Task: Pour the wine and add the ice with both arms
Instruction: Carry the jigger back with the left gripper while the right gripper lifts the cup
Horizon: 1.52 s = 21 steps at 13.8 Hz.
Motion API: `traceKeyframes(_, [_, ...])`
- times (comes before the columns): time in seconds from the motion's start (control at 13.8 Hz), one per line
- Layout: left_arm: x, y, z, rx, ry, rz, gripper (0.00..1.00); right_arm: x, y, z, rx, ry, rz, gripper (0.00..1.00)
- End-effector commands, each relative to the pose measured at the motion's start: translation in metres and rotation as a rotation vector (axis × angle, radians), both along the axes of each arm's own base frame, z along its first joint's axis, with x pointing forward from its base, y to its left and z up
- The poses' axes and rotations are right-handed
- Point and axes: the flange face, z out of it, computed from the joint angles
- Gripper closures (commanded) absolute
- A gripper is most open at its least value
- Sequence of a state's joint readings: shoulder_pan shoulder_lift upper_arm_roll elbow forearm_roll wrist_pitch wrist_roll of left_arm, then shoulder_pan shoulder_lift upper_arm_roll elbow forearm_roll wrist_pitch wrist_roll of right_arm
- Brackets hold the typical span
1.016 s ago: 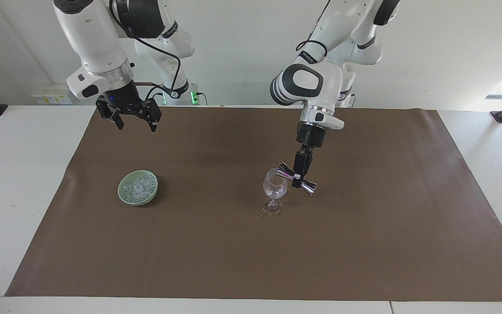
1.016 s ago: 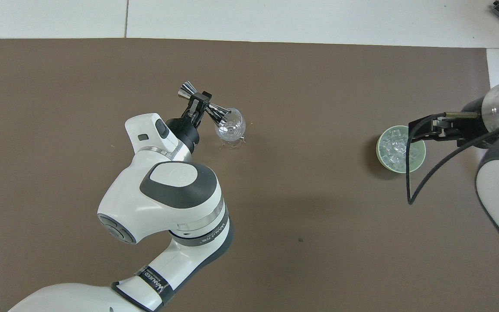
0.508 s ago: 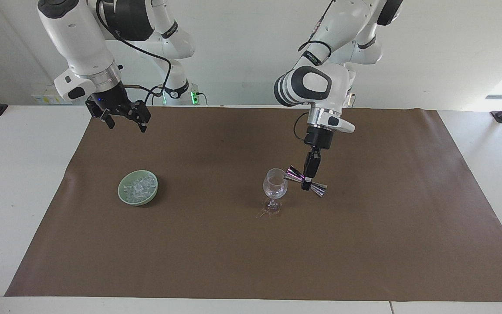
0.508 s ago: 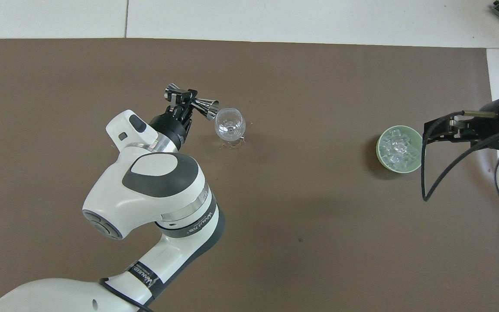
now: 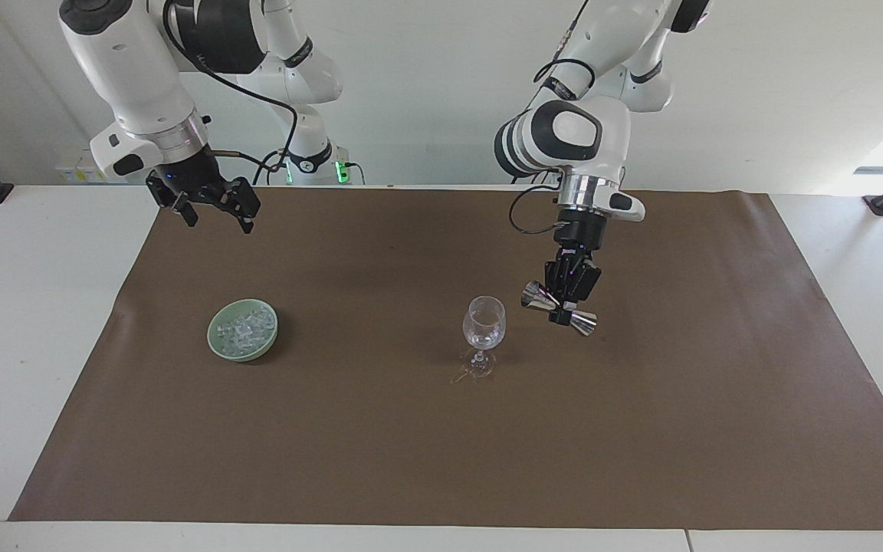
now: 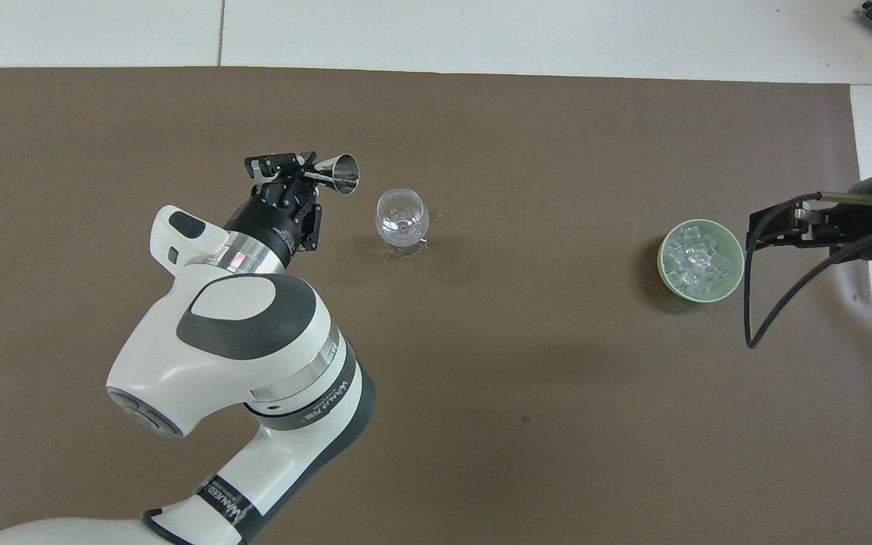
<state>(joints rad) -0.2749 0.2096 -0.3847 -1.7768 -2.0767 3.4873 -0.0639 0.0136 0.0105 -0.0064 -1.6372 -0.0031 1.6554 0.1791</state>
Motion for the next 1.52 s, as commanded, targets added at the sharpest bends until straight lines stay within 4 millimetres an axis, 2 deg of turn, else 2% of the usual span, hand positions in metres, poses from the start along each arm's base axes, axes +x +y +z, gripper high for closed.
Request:
traceKeyframes(0.0, [-0.009,0.014,0.008,-0.127,0.033,0.086,1.0,-0.006,-0.005,-0.022,0.007,-0.116,0.018,0.0])
traceKeyframes(0.29, [-0.008,0.018,0.008,-0.312,0.095,0.208,1.0,-0.011,-0.006,-0.044,0.005,-0.199,0.009,0.0])
traceKeyframes(0.58, [-0.009,0.023,0.005,-0.404,0.132,0.268,1.0,-0.007,-0.005,-0.075,-0.002,-0.23,0.017,0.0])
traceKeyframes(0.8, [-0.001,0.047,0.004,-0.455,0.135,0.302,1.0,-0.002,-0.006,-0.104,-0.003,-0.231,0.022,0.0])
traceKeyframes(1.02, [0.005,0.069,-0.002,-0.463,0.134,0.326,1.0,0.017,-0.014,-0.146,-0.007,-0.283,0.009,0.0])
traceKeyframes(1.16, [0.007,0.075,-0.003,-0.47,0.133,0.326,1.0,0.014,-0.02,-0.166,-0.01,-0.296,0.003,0.0])
traceKeyframes(1.38, [0.007,0.093,-0.006,-0.51,0.126,0.278,1.0,0.008,-0.022,-0.191,-0.01,-0.306,-0.003,0.0])
traceKeyframes(1.45, [0.006,0.101,-0.006,-0.522,0.12,0.264,1.0,0.011,-0.022,-0.204,-0.01,-0.3,-0.001,0.0])
